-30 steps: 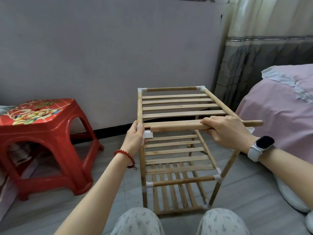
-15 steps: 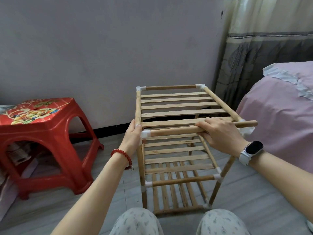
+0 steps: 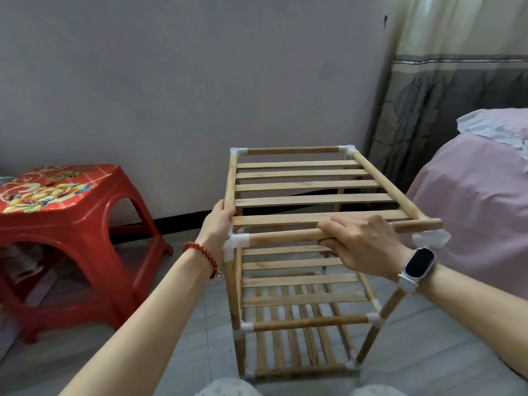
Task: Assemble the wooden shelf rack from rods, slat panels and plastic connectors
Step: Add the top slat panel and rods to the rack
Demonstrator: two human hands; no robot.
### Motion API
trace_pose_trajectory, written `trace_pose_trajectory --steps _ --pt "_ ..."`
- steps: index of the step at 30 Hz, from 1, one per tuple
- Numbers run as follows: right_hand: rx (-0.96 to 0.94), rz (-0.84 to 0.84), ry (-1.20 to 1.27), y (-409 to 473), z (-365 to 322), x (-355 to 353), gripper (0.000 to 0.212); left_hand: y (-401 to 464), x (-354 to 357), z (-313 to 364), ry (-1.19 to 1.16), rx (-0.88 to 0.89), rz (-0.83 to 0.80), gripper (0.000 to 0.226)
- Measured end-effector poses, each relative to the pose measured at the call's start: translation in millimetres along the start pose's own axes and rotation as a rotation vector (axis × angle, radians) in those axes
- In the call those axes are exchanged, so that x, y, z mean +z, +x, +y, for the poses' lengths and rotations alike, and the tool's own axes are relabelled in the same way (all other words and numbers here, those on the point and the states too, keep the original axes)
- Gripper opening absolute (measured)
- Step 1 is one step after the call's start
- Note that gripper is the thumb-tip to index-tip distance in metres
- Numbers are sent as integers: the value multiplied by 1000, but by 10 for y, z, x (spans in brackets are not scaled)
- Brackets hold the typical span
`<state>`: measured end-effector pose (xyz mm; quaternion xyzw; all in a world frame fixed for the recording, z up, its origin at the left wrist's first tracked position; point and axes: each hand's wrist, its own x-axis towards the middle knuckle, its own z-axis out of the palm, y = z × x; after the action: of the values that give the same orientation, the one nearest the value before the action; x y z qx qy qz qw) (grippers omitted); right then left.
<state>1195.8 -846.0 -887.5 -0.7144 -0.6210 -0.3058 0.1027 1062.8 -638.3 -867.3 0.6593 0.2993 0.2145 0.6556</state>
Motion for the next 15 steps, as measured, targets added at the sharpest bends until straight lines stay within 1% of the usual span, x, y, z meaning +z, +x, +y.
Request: trace_pose_trajectory --steps 2,4,5,7,8,9,10,12,15 --pt "13 -74 42 49 -5 -9 35 -19 10 9 -12 -14 3 17" --pt "39 -133 94 98 -22 -44 31 20 7 2 -7 -12 10 16" --pt "75 -179 134 133 -35 -73 27 43 7 -5 -5 -10 22 16" --pt "200 -328 250 225 -48 -140 18 70 6 -15 -23 -9 42 13" --pt "269 -412 309 270 -53 -171 17 66 0 -19 -20 -9 50 18" --pt "323 -475 352 304 -61 -190 17 65 -6 -30 -10 -8 55 27" --pt "350 -496 370 321 -81 -207 18 48 -13 -29 -4 -11 53 34" --pt "326 -455 311 306 -131 -201 21 42 -37 -24 23 -1 40 37" --pt "259 -283 204 175 -170 -167 27 76 -26 -22 231 111 38 24"
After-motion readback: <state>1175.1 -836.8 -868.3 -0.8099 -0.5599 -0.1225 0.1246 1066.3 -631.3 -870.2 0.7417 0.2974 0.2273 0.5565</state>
